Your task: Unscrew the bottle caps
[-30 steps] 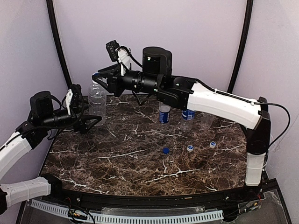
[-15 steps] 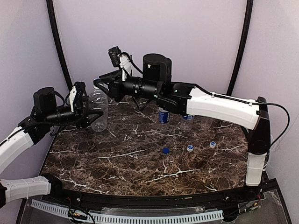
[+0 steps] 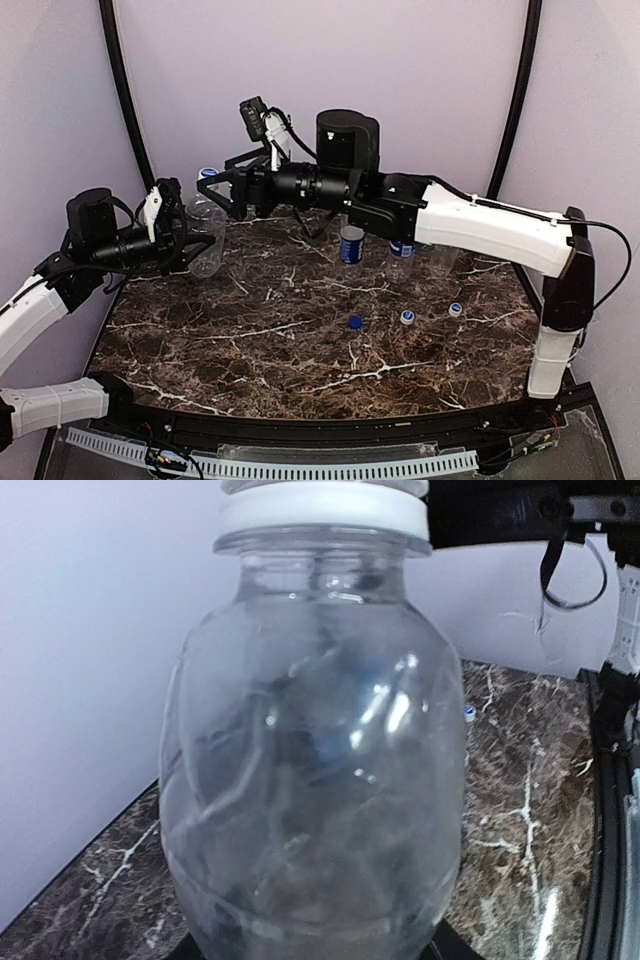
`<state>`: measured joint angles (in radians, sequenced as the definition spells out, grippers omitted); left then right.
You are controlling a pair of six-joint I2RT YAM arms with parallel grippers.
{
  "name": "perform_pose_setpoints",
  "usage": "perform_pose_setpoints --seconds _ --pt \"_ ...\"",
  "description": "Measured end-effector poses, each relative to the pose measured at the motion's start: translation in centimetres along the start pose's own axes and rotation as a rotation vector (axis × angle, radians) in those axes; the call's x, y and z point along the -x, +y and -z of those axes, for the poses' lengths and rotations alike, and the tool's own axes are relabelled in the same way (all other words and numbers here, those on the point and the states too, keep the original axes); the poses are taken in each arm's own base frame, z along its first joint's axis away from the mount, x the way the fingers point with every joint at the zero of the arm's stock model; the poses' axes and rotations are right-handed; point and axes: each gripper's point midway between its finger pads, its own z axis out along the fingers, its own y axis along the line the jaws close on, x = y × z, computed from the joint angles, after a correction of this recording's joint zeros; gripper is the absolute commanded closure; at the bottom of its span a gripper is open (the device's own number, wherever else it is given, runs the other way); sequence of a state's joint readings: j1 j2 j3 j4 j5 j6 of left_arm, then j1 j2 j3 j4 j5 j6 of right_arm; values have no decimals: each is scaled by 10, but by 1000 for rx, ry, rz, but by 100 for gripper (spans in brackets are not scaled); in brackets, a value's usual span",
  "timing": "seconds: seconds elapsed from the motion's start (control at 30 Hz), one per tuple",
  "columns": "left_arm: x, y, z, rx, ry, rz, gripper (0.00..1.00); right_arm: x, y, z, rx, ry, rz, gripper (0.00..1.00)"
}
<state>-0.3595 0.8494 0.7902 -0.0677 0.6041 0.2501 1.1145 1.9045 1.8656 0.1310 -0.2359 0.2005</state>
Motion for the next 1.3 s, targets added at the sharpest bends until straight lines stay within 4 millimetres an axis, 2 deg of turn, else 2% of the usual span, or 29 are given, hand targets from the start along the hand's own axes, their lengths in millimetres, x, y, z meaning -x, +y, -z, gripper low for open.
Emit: perform_pose_setpoints --seconds 0.13,0.27,0.33,0.57,0.63,0.7,0.73,0.9,1.1,1.3 --pt "-14 17 7 125 78 -180 78 6 -4 21 -72 50 -38 16" --pt "-26 41 13 288 182 -426 80 5 -14 35 -166 95 -92 16" --pt "-30 55 16 384 256 -592 80 -6 -19 35 -196 138 -127 17" --pt "-19 70 21 517 347 -924 80 -49 -30 19 -228 262 -209 21" --pt "-19 71 21 536 366 -991 80 -58 -31 15 -223 283 -226 28" --pt "-21 71 21 545 382 -1042 80 -64 -30 10 -212 300 -247 41" --pt "-22 71 21 546 390 -1064 80 -66 -30 9 -208 304 -253 43" --pt "-21 72 21 565 402 -1115 80 -68 -30 8 -178 313 -285 43" --pt "-18 73 22 584 401 -1117 80 -66 -39 10 -171 307 -325 36" --pt "-18 73 22 584 400 -1117 80 -76 -45 7 -166 322 -348 40"
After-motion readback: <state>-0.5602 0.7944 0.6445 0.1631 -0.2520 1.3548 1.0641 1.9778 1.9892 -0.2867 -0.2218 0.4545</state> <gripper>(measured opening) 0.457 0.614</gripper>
